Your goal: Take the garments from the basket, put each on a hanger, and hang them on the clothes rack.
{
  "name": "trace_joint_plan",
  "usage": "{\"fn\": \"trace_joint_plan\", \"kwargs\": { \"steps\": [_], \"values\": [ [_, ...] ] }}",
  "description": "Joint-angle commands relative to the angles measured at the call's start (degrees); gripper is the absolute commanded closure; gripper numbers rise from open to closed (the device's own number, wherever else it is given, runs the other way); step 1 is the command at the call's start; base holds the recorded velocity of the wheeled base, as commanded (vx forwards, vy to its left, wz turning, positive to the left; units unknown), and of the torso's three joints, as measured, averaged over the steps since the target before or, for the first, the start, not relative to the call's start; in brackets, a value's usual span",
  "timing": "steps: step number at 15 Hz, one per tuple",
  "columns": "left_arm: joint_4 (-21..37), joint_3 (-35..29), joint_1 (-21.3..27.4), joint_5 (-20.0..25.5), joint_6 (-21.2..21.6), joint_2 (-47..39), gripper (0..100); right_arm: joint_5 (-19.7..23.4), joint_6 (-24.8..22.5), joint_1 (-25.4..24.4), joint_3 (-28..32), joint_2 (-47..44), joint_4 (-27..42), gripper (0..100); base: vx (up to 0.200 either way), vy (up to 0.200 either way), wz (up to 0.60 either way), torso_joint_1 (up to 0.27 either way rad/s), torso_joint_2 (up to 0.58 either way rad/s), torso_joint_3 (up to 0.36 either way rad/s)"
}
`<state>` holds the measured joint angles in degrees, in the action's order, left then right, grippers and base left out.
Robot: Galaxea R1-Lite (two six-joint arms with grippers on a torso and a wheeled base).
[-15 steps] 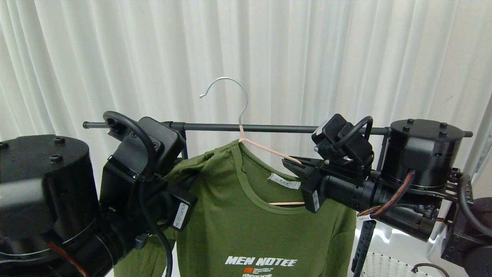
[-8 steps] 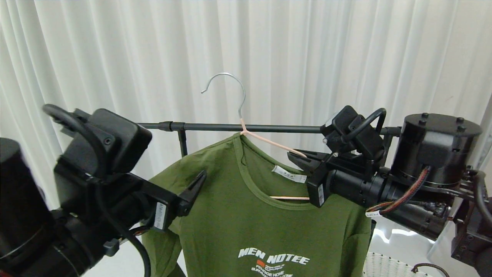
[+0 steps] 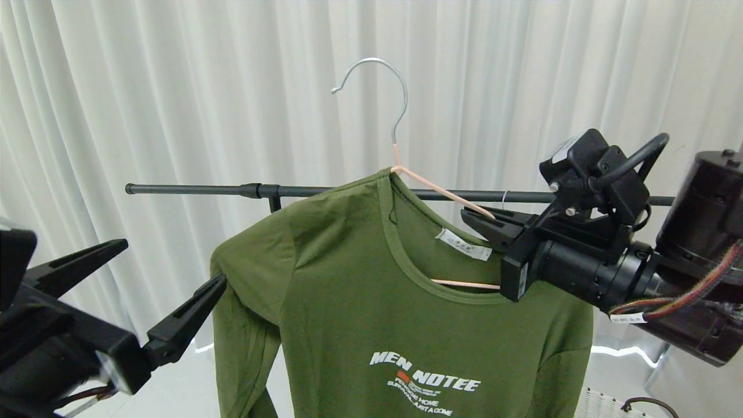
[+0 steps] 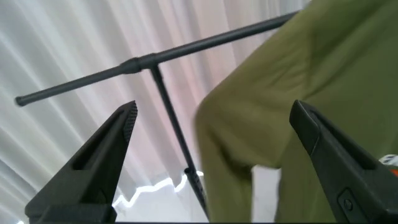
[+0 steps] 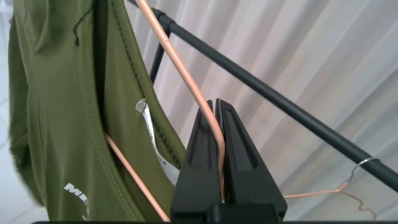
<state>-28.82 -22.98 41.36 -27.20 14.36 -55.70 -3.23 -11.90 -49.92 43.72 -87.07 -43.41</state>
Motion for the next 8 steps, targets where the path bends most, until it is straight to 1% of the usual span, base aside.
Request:
{"fn": "trace_joint_plan", "kwargs": {
  "steps": [1, 3, 5, 6, 7, 8],
  "values": [
    [0.08, 4.08, -2.87, 2.94, -0.03, 6.13, 0, 0.07, -0.14, -0.53, -1.53, 1.37, -0.45, 100, 0.0, 0.0, 0.0, 0.0, 0.0, 0.0],
    [0.08, 6.9, -7.88, 7.42, -0.12, 8.68, 0, 0.51, -0.23, -0.35, -1.26, 2.51, -1.94, 100, 0.0, 0.0, 0.0, 0.0, 0.0, 0.0],
    [0.08, 9.62, -12.8, 13.22, -0.21, 9.12, 0, 0.51, -0.23, -0.35, -1.7, 3.66, -2.03, 100, 0.0, 0.0, 0.0, 0.0, 0.0, 0.0],
    [0.08, 9.44, -14.64, 16.65, -1.09, 8.5, 0, 0.51, -0.32, -0.44, -2.06, 3.66, -2.03, 100, 0.0, 0.0, 0.0, 0.0, 0.0, 0.0],
    [0.08, 8.39, -16.23, 19.02, -1.62, 7.53, 0, 0.51, -0.32, -0.62, -2.32, 3.66, -2.03, 100, 0.0, 0.0, 0.0, 0.0, 0.0, 0.0],
    [0.08, 8.04, -17.81, 20.25, -2.23, 6.13, 0, 0.51, -0.32, -0.62, -2.41, 3.74, -2.03, 100, 0.0, 0.0, 0.0, 0.0, 0.0, 0.0]
  ]
}}
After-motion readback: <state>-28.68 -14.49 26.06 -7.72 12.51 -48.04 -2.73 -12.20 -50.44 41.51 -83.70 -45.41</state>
